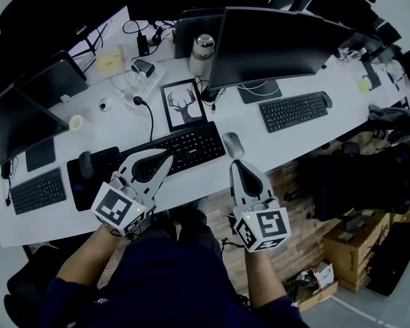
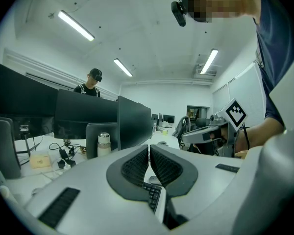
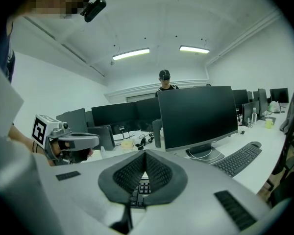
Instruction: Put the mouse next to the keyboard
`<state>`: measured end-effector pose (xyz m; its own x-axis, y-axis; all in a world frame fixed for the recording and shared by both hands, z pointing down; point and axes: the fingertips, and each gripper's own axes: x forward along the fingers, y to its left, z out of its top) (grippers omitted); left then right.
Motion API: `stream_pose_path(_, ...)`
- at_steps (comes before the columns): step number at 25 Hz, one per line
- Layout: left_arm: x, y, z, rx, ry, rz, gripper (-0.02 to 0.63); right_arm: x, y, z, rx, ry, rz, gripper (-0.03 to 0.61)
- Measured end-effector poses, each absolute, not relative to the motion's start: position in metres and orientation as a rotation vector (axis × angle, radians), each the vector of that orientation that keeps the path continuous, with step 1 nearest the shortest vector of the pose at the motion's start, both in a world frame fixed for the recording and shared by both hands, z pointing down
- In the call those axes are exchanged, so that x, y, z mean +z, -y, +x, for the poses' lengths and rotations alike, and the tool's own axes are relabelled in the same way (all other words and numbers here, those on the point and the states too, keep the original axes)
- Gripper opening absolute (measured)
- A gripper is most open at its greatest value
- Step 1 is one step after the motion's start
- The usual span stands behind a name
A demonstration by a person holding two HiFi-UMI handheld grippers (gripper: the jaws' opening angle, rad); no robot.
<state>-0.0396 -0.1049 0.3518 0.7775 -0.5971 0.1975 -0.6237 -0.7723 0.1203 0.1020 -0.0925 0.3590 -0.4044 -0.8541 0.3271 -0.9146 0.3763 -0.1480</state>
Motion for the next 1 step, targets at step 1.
stream_pose_path(1, 0.3518, 0.1052, -0.0389, 0.22, 0.967, 2.791, 0.038, 0.3587, 0.0929, 0.1022, 0.453, 2.44, 1.586, 0.002)
